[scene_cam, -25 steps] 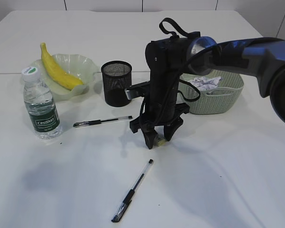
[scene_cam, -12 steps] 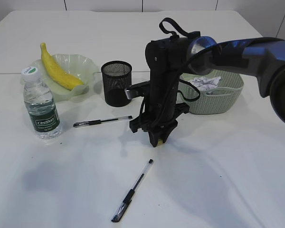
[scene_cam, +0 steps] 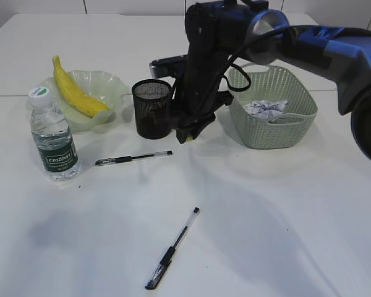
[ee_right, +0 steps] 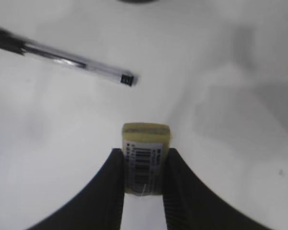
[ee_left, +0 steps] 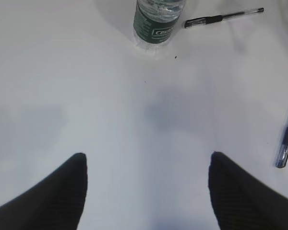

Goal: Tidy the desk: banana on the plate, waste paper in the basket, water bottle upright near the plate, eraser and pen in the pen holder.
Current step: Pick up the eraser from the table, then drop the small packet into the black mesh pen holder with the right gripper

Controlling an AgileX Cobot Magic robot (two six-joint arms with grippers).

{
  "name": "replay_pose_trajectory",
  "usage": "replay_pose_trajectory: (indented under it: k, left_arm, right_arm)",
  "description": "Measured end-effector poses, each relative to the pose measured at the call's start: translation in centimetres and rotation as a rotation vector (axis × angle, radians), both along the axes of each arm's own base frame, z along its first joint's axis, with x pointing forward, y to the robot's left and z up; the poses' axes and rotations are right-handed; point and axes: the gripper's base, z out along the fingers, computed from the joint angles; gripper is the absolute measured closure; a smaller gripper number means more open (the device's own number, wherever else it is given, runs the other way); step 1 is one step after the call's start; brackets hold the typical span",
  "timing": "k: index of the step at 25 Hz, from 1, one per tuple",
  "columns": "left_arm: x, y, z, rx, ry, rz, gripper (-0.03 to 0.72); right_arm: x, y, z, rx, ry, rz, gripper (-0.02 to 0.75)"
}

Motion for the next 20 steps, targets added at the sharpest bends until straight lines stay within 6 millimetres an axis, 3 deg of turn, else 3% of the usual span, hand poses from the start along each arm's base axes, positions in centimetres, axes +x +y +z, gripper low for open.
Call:
replay_pose_trajectory:
  k: [5,20]
  left_arm:
    - [0.0,0.0,0.0,0.0,0.0,0.0,0.127]
    - [0.0,0.0,0.0,0.0,0.0,0.0,0.127]
  right_arm:
    - [1.0,0.5,2.1,0.057,-0.113,0.005,0.571]
    - [3.2,2.4,4.1,0.325,-0.399,-0.035,0.572]
